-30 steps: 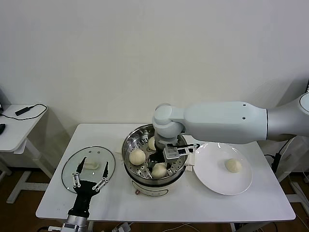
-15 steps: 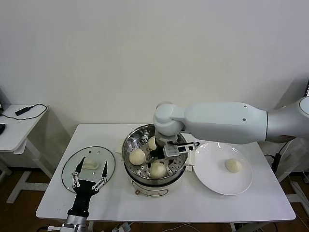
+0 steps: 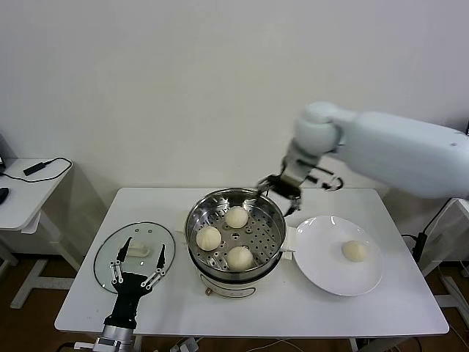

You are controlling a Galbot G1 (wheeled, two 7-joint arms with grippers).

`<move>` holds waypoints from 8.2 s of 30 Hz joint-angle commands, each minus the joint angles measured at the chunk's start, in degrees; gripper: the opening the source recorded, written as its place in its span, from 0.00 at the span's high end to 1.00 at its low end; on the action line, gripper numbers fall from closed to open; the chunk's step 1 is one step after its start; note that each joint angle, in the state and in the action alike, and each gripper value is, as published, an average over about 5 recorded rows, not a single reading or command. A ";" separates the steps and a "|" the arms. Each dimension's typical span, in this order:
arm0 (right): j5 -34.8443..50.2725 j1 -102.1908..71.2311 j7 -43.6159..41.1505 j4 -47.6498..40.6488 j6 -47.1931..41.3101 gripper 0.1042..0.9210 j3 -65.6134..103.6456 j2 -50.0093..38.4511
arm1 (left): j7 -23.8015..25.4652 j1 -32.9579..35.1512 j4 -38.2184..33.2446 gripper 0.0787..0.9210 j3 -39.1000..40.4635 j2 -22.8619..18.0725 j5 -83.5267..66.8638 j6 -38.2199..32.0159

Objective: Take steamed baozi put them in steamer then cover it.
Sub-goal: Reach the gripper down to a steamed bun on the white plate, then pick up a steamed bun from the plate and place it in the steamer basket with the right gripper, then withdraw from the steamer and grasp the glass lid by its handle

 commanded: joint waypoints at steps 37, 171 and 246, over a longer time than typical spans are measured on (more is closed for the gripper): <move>-1.00 -30.39 11.29 -27.47 -11.50 0.12 8.97 -7.81 | -0.81 0.41 -0.54 0.12 -1.10 -0.34 0.84 0.72; 10.00 -82.97 87.09 9.15 10.30 0.12 77.31 -2.67 | -7.51 -7.00 0.49 0.12 -0.01 2.73 24.01 10.58; -7.68 -117.23 81.29 14.42 14.52 0.12 101.50 28.86 | -8.81 -23.63 31.92 0.12 -0.20 7.28 70.01 19.61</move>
